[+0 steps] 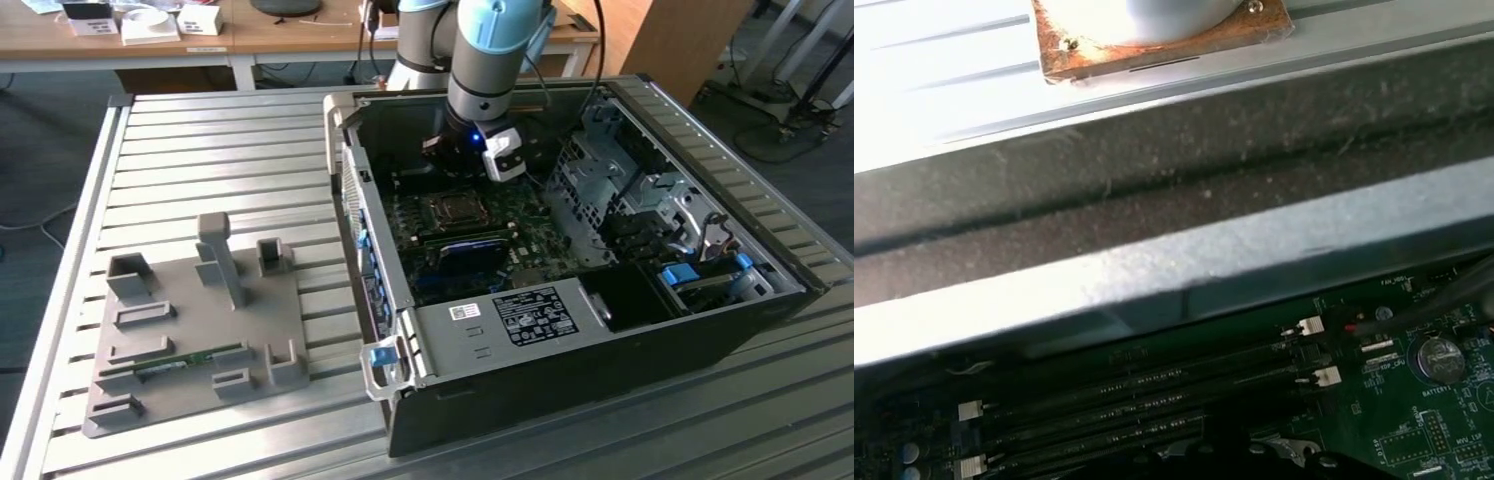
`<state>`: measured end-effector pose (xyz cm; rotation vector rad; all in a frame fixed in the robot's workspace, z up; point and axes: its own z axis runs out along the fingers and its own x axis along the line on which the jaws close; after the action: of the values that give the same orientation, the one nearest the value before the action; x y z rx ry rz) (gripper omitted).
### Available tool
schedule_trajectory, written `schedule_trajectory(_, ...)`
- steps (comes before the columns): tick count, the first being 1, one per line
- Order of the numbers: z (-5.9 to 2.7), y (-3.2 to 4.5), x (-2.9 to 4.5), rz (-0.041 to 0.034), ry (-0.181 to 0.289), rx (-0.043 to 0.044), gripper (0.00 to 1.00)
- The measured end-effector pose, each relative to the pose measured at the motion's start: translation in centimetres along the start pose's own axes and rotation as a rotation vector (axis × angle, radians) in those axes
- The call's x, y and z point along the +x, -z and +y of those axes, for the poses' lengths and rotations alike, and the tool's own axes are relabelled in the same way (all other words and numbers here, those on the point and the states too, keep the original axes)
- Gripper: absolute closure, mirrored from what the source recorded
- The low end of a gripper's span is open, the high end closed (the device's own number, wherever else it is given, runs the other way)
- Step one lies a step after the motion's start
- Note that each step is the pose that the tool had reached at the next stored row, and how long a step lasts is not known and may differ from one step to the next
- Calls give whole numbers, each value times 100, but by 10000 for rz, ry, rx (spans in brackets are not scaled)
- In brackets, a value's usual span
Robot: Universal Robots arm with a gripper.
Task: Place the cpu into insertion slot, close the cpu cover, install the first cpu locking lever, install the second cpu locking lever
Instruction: 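Install the first cpu locking lever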
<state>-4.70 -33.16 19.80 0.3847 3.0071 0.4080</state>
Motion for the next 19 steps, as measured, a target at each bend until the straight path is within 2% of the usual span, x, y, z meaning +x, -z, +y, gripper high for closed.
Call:
schedule_trajectory(7,-6,-19,1,-47,4,72,89)
schedule_trajectory(19,8,-12,4,-50,5,72,89)
